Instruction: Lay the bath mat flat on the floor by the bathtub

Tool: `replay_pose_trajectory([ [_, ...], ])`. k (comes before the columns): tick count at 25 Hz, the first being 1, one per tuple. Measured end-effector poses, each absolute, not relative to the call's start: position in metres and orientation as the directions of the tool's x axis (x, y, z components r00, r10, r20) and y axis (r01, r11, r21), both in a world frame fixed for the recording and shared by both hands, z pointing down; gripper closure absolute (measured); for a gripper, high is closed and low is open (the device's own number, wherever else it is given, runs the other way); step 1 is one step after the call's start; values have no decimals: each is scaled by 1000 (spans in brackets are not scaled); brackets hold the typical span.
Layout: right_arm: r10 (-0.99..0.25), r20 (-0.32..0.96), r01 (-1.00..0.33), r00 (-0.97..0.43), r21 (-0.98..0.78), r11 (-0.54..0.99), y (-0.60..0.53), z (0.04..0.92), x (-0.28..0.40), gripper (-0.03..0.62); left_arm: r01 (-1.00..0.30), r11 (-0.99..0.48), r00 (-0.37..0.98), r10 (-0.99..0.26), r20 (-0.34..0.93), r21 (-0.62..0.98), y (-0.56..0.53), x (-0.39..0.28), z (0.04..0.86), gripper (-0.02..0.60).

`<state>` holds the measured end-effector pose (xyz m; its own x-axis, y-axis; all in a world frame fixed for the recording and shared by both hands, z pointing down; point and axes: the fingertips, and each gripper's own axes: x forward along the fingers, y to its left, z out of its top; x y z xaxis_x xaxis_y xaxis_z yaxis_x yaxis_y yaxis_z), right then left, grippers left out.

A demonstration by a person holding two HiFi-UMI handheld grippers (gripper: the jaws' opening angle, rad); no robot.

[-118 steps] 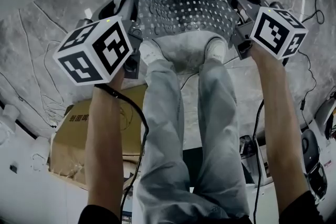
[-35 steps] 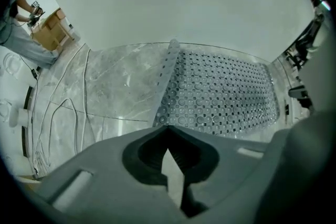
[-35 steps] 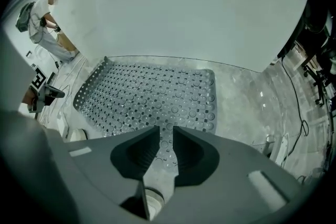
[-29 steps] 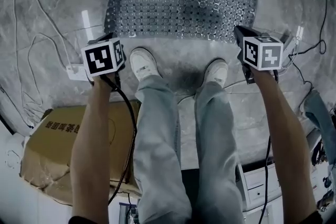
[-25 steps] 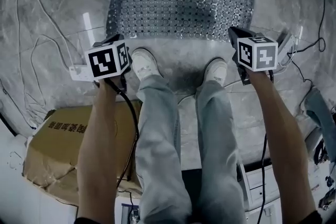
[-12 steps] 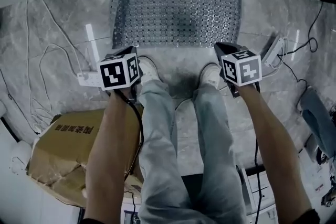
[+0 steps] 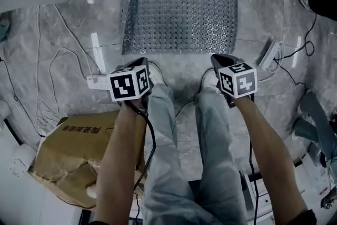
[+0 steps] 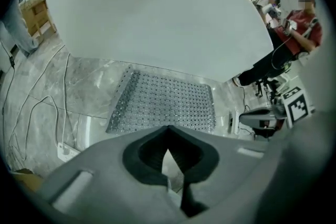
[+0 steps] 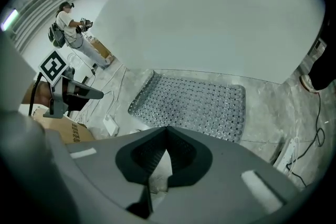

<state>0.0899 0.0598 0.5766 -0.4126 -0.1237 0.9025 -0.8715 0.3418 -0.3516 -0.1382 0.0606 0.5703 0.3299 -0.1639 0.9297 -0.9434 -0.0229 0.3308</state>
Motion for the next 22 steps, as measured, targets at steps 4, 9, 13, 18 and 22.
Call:
replay_pose_trajectory([
  [4, -155, 887, -868, -434, -365, 338, 57, 546, 82, 591, -935, -20, 352, -192, 916, 355, 60, -125, 541, 578],
  [9, -216, 857, -857, -468, -380, 347, 44, 501, 74, 591, -930, 4, 354, -271, 895, 369, 45, -117, 495, 578],
  [13, -296, 818, -852, -493, -385, 356, 22, 468, 69, 591, -927, 16, 345, -348, 872, 374, 19, -109, 463, 578],
  [18, -383, 763, -851, -520, -428, 304, 1, 433, 63, 591, -925, -52, 363, -415, 834, 377, -4, -95, 424, 578],
  [22, -475, 745, -883, -469, -395, 253, -25, 395, 73, 591, -929, -58, 350, -461, 816, 366, -22, -99, 390, 578],
])
